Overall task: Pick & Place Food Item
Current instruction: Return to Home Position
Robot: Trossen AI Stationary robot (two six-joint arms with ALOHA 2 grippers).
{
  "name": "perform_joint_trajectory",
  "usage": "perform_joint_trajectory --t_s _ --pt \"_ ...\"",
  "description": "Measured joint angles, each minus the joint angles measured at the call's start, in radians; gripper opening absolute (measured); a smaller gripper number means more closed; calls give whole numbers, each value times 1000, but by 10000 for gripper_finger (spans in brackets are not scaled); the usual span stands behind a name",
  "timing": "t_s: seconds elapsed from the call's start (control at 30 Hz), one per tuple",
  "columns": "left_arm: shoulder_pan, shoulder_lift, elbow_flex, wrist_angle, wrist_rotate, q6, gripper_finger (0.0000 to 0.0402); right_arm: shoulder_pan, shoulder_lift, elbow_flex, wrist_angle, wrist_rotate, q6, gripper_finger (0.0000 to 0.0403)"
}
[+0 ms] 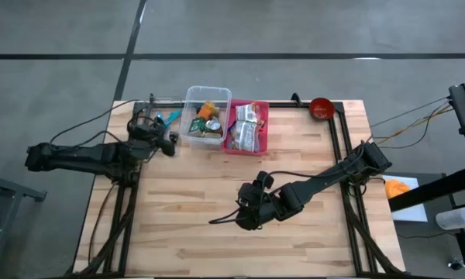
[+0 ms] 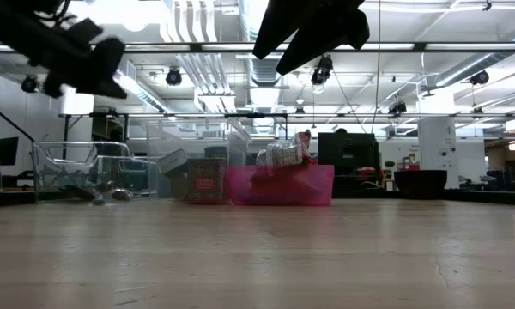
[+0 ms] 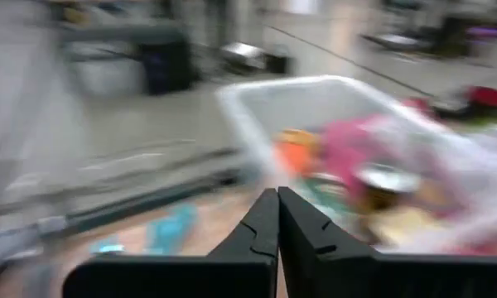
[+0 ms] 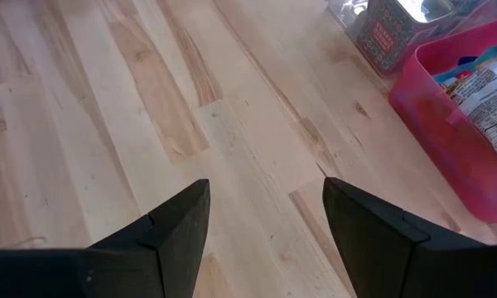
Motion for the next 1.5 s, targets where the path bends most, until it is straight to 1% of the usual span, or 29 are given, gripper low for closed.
perform_joint_trajectory --t_s 0.07,0.17,0.3,0.37,0.43,0.53,0.63,0.8,0.97,1.3,1.33,1.5 --pt "0 0 20 54 127 71 2 0 0 0 0 0 0 235" --pt "0 2 21 179 334 255 1 0 0 0 1 0 0 235" --pt "0 2 9 242 660 443 1 0 0 0 1 0 0 235" --pt "0 2 -7 287 807 530 0 0 0 0 1 0 0 235" --pt "0 2 -29 353 920 582 0 0 0 0 0 0 0 235" --pt "0 -15 -70 447 1025 627 0 0 0 0 1 0 0 235" --pt "0 -43 -122 501 1075 662 0 0 0 0 1 0 0 235" --pt "0 -136 -198 551 1109 672 0 0 0 0 1 0 0 235" --pt "0 -270 -257 554 1134 694 0 0 0 0 1 0 0 235" --pt "0 -535 -396 539 1135 703 0 0 0 0 1 0 0 235" --pt "0 -551 -397 527 1137 709 0 0 0 0 1 0 0 235" --pt "1 -548 -397 487 1137 721 0 0 0 0 8 -1 0 235"
